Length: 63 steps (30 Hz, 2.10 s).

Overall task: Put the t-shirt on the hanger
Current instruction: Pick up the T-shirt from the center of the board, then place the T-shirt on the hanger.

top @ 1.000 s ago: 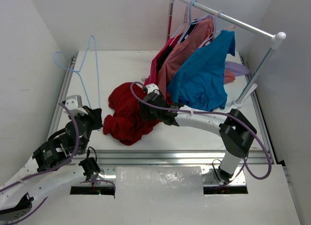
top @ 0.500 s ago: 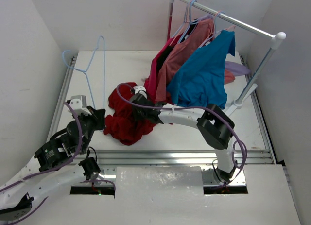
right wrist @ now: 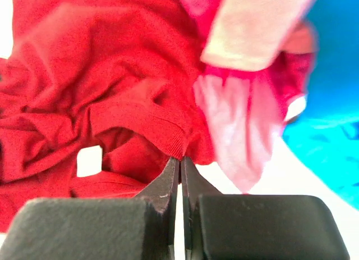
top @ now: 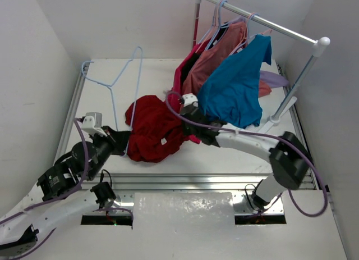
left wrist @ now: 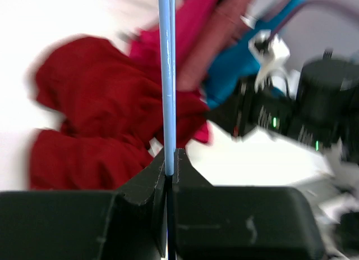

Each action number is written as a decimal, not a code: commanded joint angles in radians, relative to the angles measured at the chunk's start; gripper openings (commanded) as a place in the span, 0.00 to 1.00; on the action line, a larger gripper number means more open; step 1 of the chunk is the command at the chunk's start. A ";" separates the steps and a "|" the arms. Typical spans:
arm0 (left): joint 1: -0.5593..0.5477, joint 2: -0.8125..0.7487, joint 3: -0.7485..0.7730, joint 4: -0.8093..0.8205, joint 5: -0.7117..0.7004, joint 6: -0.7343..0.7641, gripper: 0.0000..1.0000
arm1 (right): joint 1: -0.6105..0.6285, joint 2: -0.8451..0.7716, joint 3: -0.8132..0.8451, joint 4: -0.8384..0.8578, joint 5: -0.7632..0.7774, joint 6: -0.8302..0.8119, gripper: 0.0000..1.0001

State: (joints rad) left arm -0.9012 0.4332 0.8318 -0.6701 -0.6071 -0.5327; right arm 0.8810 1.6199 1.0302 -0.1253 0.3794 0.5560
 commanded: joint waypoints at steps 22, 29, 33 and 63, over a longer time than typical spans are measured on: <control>0.004 -0.010 -0.175 0.038 0.690 -0.150 0.00 | -0.398 -0.215 0.166 -0.166 -0.344 -0.123 0.00; 0.005 0.047 -0.128 -0.006 0.612 -0.159 0.00 | -0.409 -0.278 0.208 -0.215 -0.295 -0.137 0.00; 0.004 0.085 -0.108 0.009 0.564 -0.153 0.00 | -0.410 -0.290 0.231 -0.250 -0.333 -0.145 0.00; -0.002 0.216 0.095 0.580 0.809 0.181 0.00 | -0.336 -0.333 0.820 -0.456 -1.148 0.021 0.00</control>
State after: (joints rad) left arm -0.9016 0.6609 0.9154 -0.2260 0.1558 -0.4248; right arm 0.5343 1.3277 1.7870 -0.4896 -0.7799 0.6159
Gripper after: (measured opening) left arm 0.009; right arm 0.002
